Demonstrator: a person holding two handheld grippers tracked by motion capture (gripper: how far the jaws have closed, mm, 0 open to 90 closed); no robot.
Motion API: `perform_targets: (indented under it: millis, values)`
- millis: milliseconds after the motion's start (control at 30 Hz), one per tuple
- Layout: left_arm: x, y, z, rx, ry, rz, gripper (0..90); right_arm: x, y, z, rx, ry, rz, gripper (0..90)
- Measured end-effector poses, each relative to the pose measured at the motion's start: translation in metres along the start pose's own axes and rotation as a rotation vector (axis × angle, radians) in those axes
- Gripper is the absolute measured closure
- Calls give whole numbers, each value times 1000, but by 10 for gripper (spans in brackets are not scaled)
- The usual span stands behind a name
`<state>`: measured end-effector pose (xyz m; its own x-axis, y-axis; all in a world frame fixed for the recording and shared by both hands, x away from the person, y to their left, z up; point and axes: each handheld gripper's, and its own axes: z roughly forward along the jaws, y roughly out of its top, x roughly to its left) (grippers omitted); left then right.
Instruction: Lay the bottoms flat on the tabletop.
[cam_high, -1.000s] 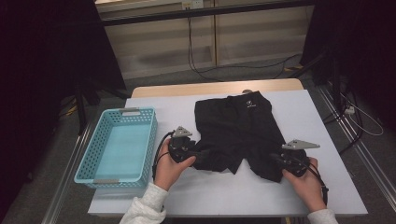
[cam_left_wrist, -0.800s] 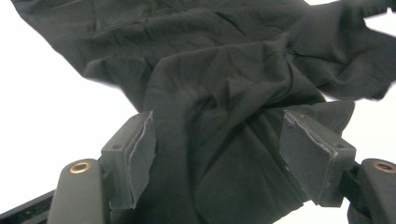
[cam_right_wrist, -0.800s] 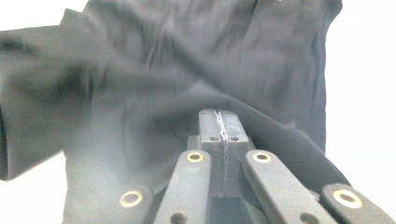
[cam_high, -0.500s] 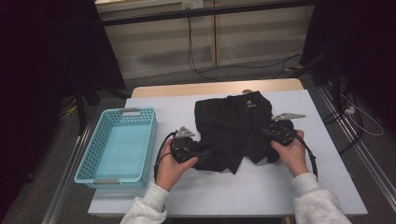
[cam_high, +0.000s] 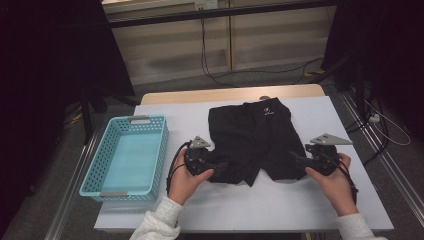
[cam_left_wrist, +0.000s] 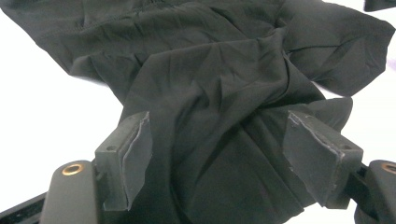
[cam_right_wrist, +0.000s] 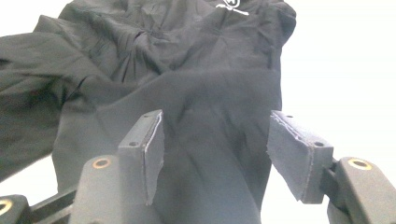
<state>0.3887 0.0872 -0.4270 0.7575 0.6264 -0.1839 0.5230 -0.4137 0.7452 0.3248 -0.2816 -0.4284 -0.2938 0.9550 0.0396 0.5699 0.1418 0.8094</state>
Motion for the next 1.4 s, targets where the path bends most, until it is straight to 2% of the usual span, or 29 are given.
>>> perform_targets:
  millis: [100,167,200,300,433,567,633,700,733,767,800,867,900,1033,1067,1133,1200,1267,1333,1400]
  values:
    - [0,1,-2,-4,4,2,248,-5,-10,-14,-6,-8,44,356]
    - [0,2,-4,-10,3,0,246,-8,-12,-21,-1,-4,53,356]
    - [-1,2,-5,-9,3,0,245,-8,-14,-25,-8,-20,50,356]
    - [0,2,-7,-10,1,2,236,-10,-18,-30,-5,-29,54,356]
    - [0,2,-7,-4,-2,4,223,-16,-25,-28,5,-66,61,358]
    - [0,3,-8,-5,-1,2,211,-21,-34,-16,27,-53,98,375]
    - [1,2,-8,-3,-2,0,209,-19,-37,-9,65,-46,86,493]
    - [0,1,-7,1,-3,-5,206,-18,-42,-1,93,-34,96,510]
    - [0,1,-8,6,-2,0,206,-16,-44,1,87,-37,91,568]
    - [0,0,-8,7,-3,-3,206,-15,-45,2,69,-15,81,713]
    - [-1,0,-9,3,-1,-6,206,-14,-44,2,76,13,96,763]
    - [-1,1,-10,-1,-2,-7,206,-10,-42,2,79,8,68,852]
    - [-1,1,-11,-4,0,-3,207,-8,-41,1,78,13,69,863]
    - [-2,1,-10,-14,-4,-3,212,10,-25,-7,10,6,4,870]
    - [-3,1,-10,-10,0,-3,212,17,-21,-8,-10,7,-26,870]
    - [-3,1,-9,-10,-5,-4,212,31,-11,-10,-26,33,-76,868]
    - [-3,2,-8,-9,-7,-2,213,42,-5,-8,-50,54,-95,868]
    - [-4,1,-8,-10,-3,2,212,49,-3,-2,-37,74,-114,868]
    - [-3,0,-8,-7,-2,-2,213,54,-5,9,12,71,-143,869]
    - [-3,-1,-7,-5,-4,-6,213,55,-12,21,55,73,-135,867]
